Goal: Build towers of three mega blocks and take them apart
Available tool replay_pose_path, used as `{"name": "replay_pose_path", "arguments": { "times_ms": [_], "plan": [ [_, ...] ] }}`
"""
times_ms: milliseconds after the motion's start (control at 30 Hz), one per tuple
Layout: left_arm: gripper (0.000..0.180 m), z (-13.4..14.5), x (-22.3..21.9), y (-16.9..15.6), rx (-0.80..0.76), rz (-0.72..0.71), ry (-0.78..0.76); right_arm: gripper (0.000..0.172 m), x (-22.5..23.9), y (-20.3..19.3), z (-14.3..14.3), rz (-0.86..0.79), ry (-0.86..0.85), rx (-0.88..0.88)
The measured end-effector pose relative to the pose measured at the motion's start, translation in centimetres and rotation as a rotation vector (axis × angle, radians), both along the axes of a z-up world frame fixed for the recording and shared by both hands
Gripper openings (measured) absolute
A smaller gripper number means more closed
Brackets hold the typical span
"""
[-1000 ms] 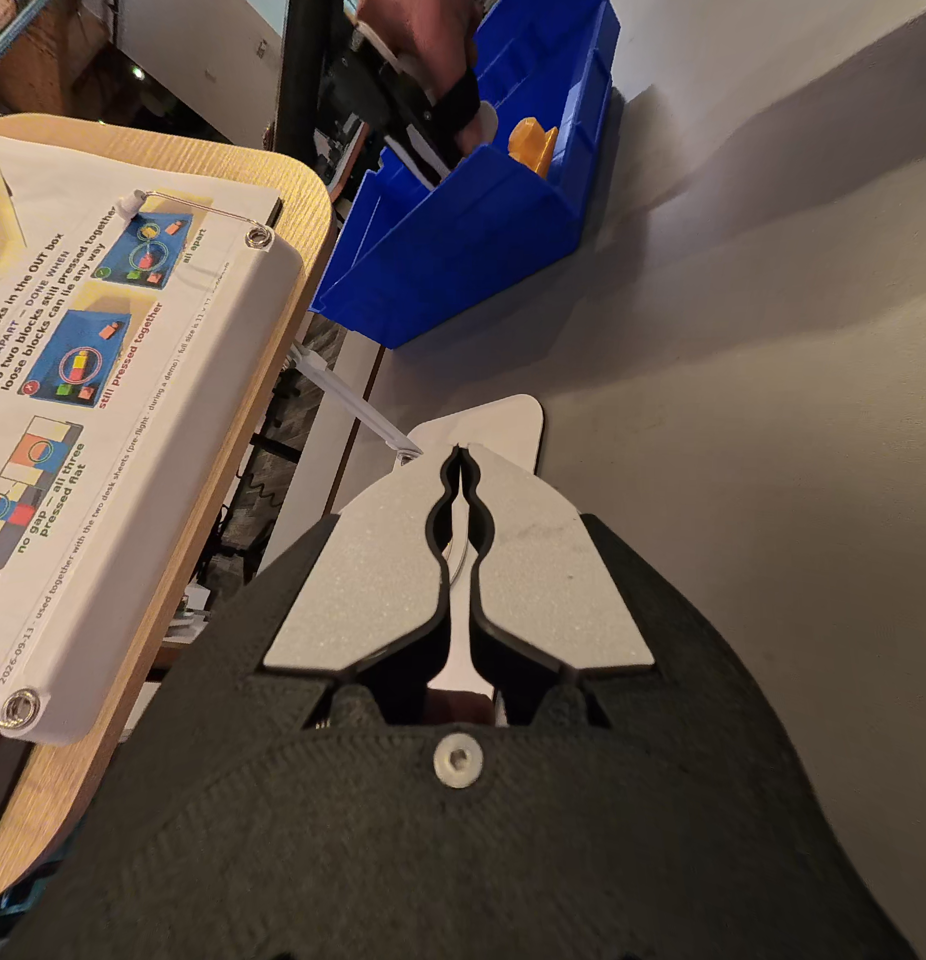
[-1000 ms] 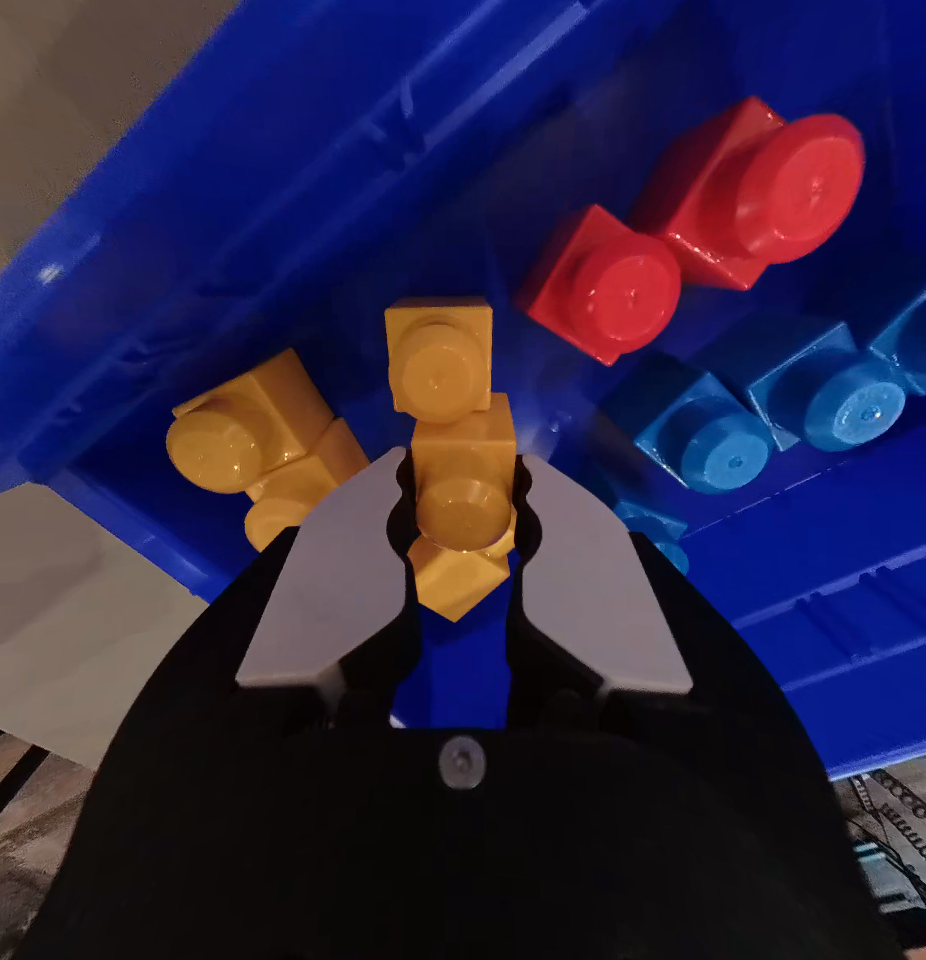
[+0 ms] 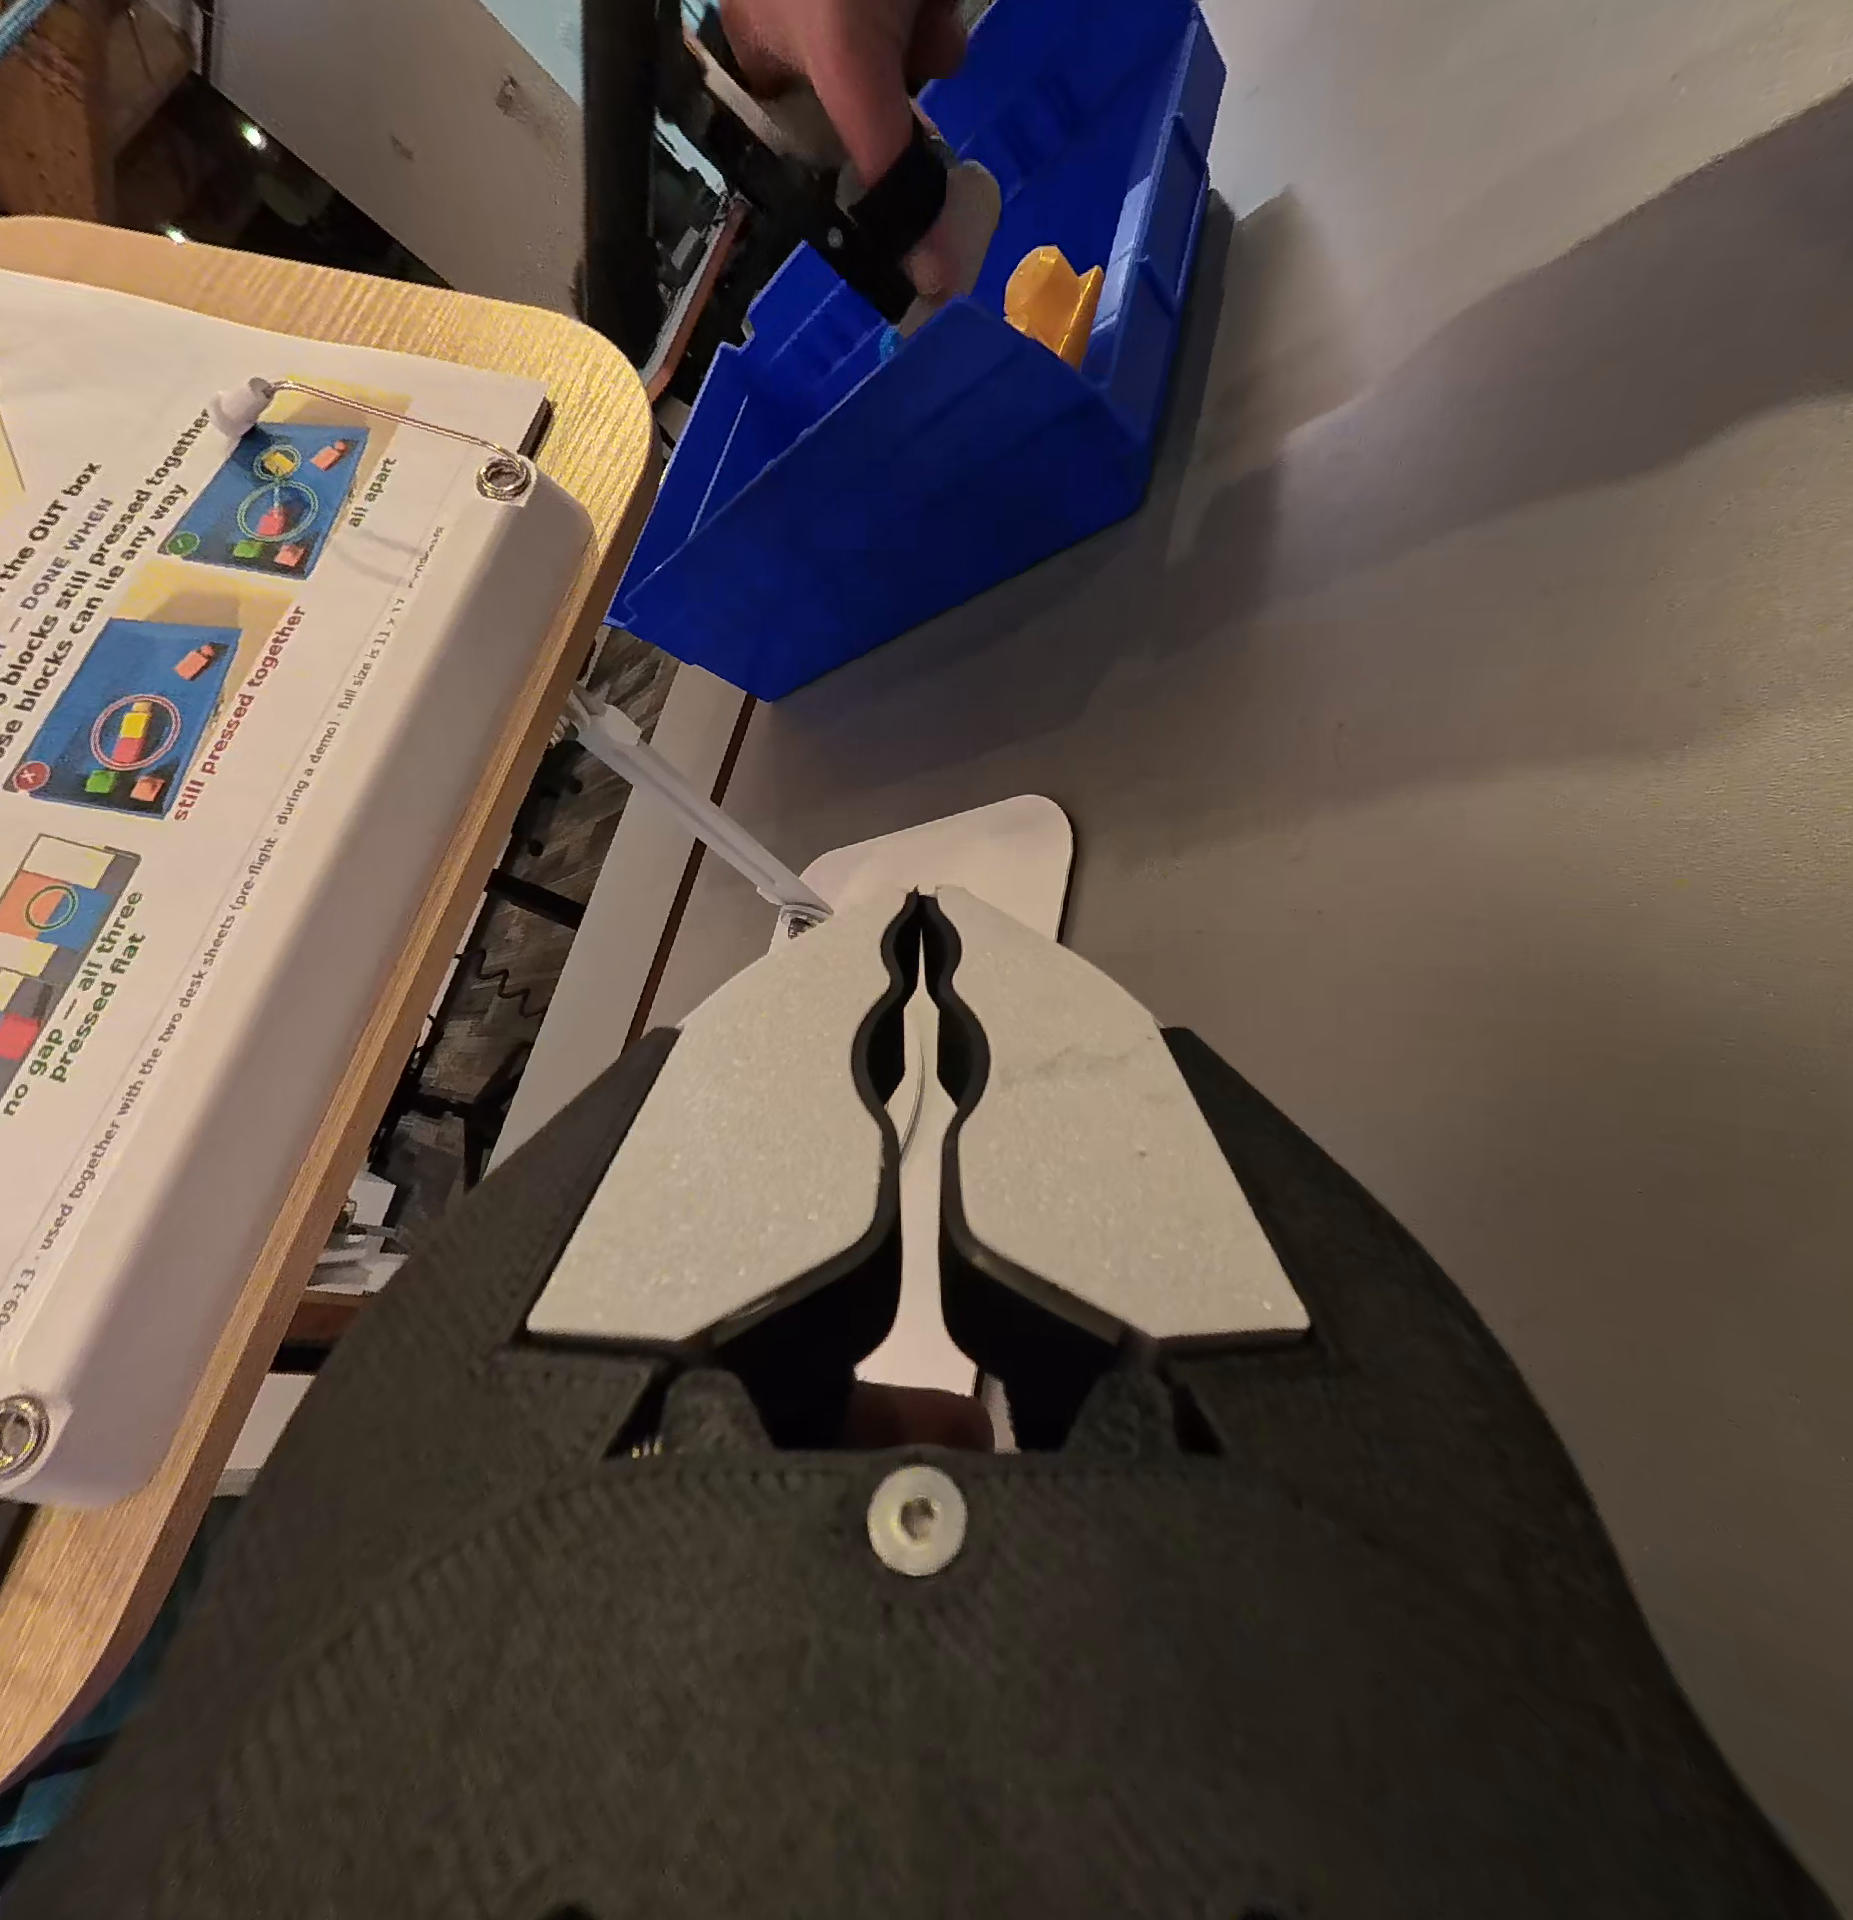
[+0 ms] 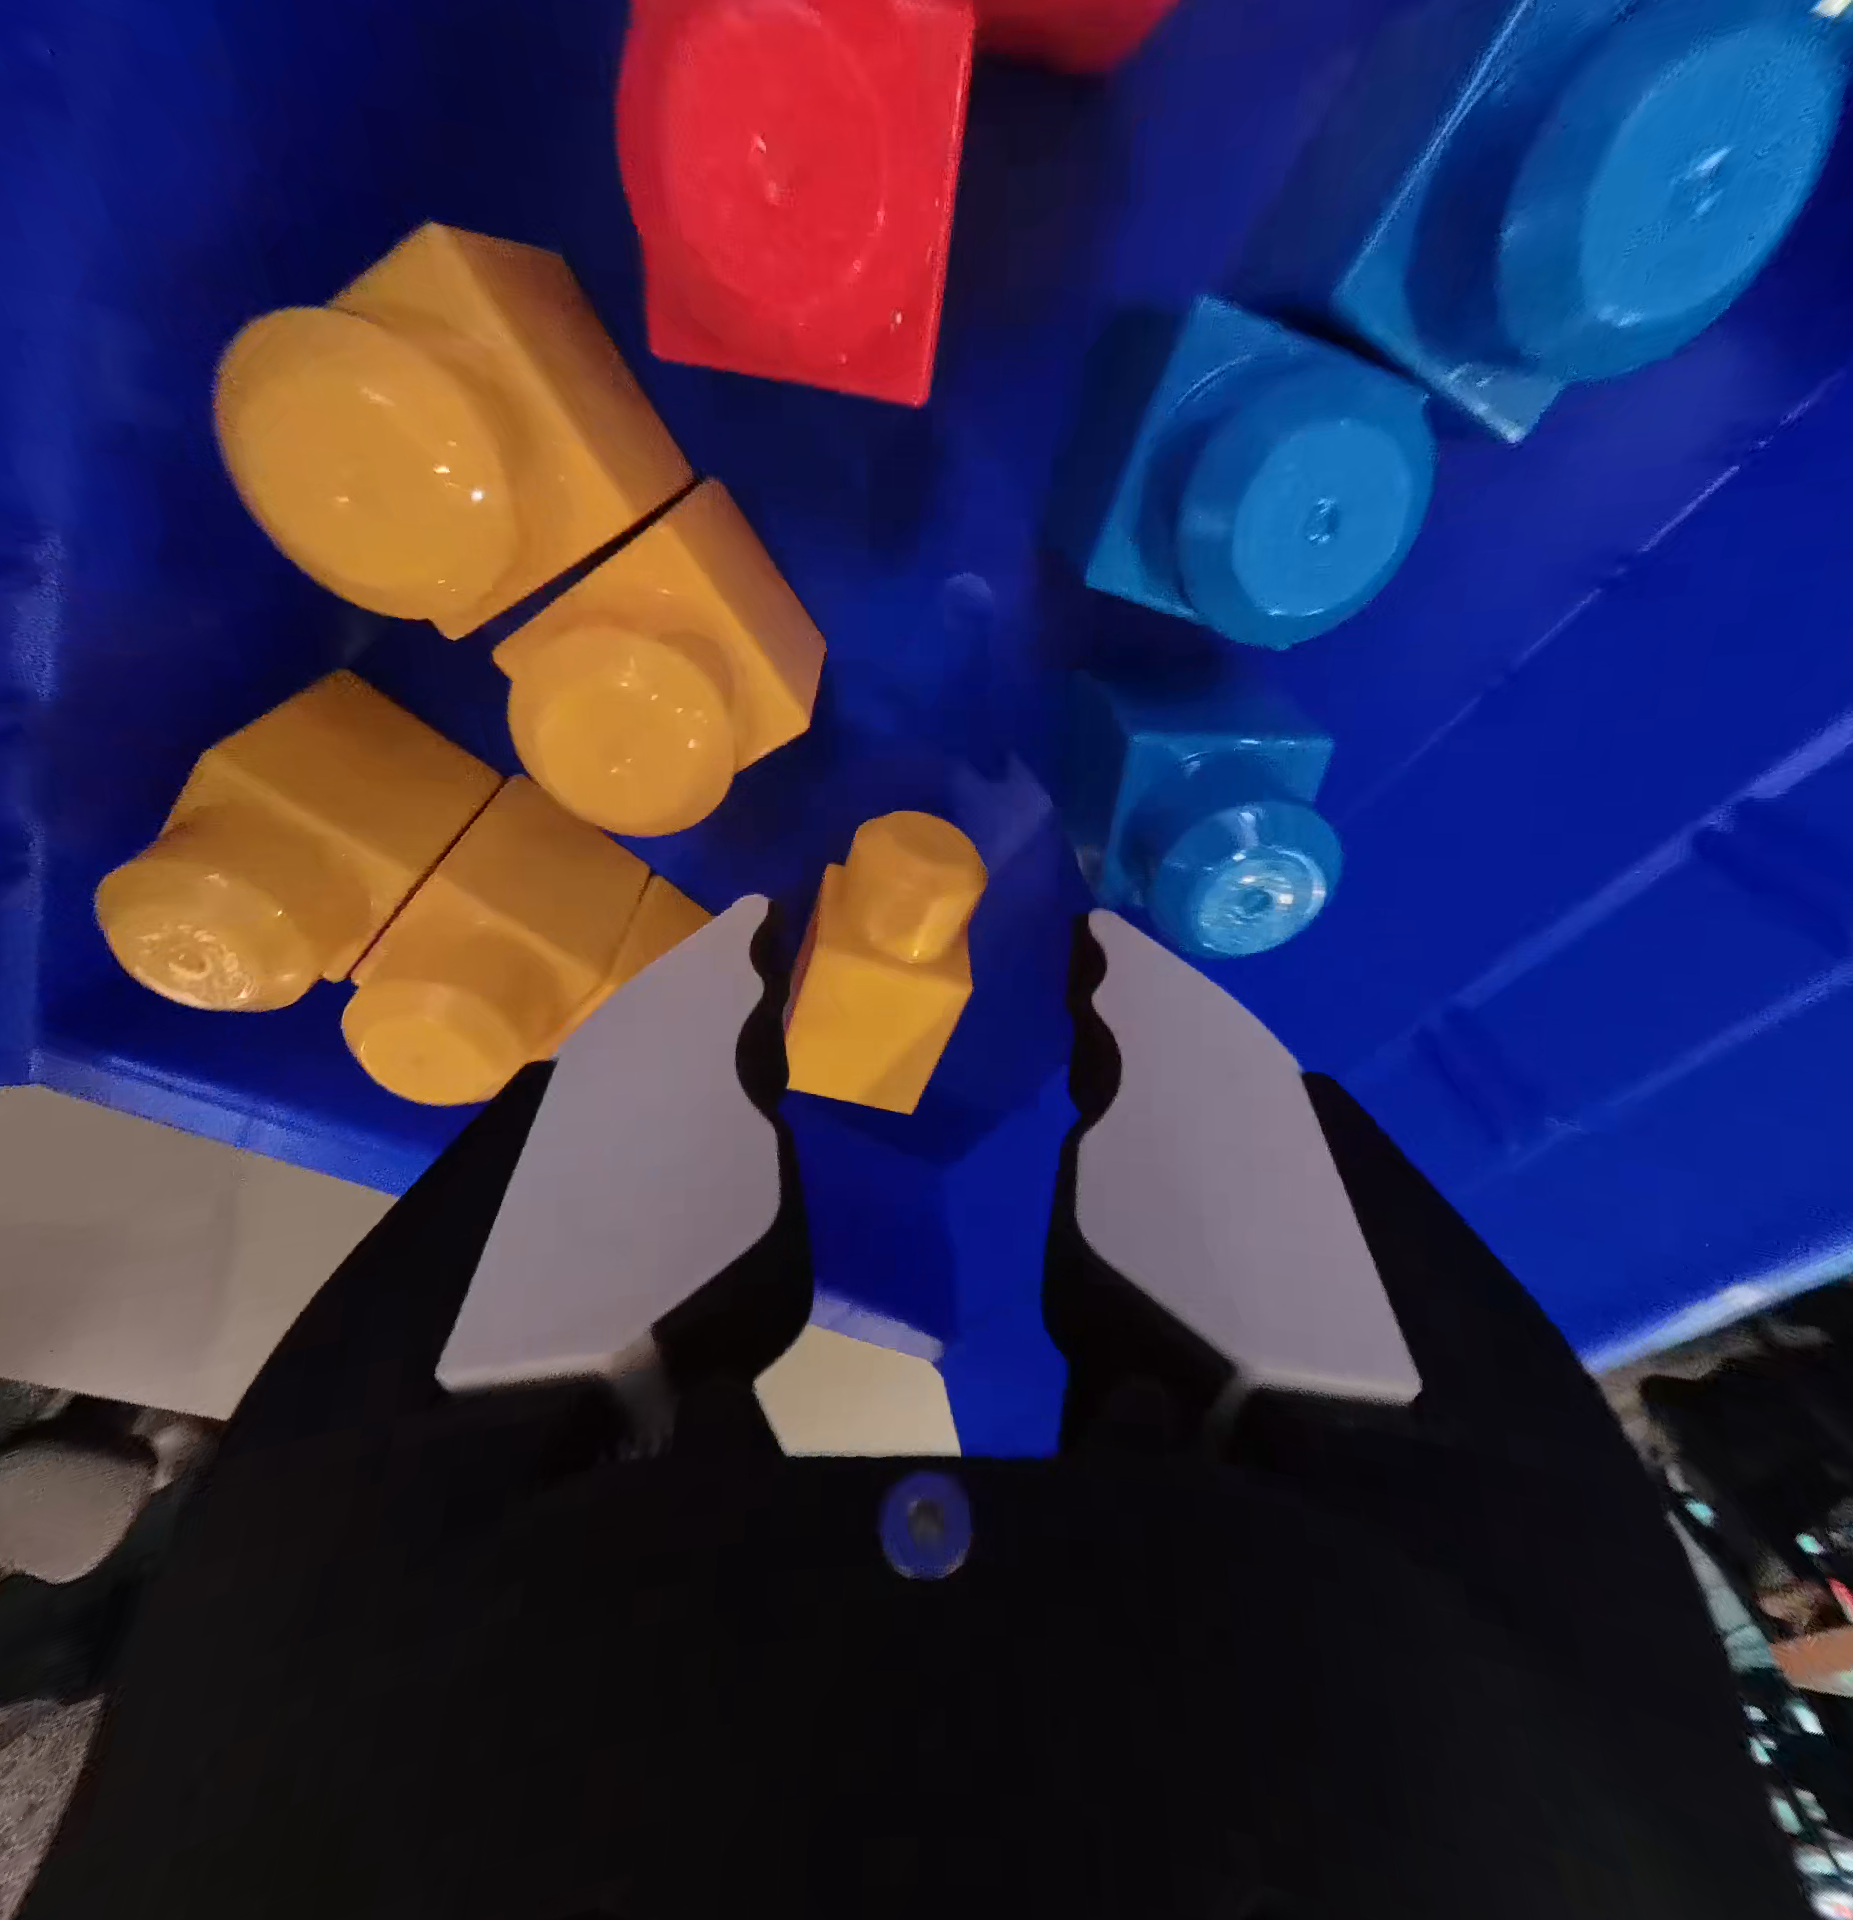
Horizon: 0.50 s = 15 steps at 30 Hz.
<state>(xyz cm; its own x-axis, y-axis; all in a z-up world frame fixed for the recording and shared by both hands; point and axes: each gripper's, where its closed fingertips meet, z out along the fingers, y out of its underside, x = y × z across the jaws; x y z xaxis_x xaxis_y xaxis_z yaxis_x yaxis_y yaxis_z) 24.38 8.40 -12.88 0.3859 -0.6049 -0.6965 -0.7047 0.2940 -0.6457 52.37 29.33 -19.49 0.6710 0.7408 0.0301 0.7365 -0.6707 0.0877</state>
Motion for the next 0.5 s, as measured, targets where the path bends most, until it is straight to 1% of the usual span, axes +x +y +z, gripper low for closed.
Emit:
{"name": "replay_pose_path", "arguments": {
  "times_ms": [67,167,200,267,400,500],
  "plan": [
    [0.0,0.0,0.0,0.0,0.0,0.0,0.001,0.053,0.0,0.1,-0.8,-0.032,0.008,-0.007],
    [0.0,-0.1,0.0,0.0,-0.003,-0.002,0.003,0.047,0.0,0.2,-1.4,-0.06,0.007,-0.011],
    [0.0,-0.1,0.0,0.0,-0.003,-0.002,0.003,0.043,-0.1,0.2,-1.6,-0.057,0.009,-0.017],
    [0.0,-0.1,0.0,0.0,-0.005,-0.003,0.004,0.03,0.0,0.0,-1.9,-0.047,-0.004,-0.035],
    [0.0,-0.1,0.1,0.0,-0.005,-0.003,0.005,0.029,-0.4,0.4,-1.9,-0.033,0.005,-0.007],
    [0.0,-0.1,0.1,0.0,-0.005,-0.004,0.005,0.029,-1.2,1.0,-1.1,-0.031,0.078,0.054]
  ]
}}
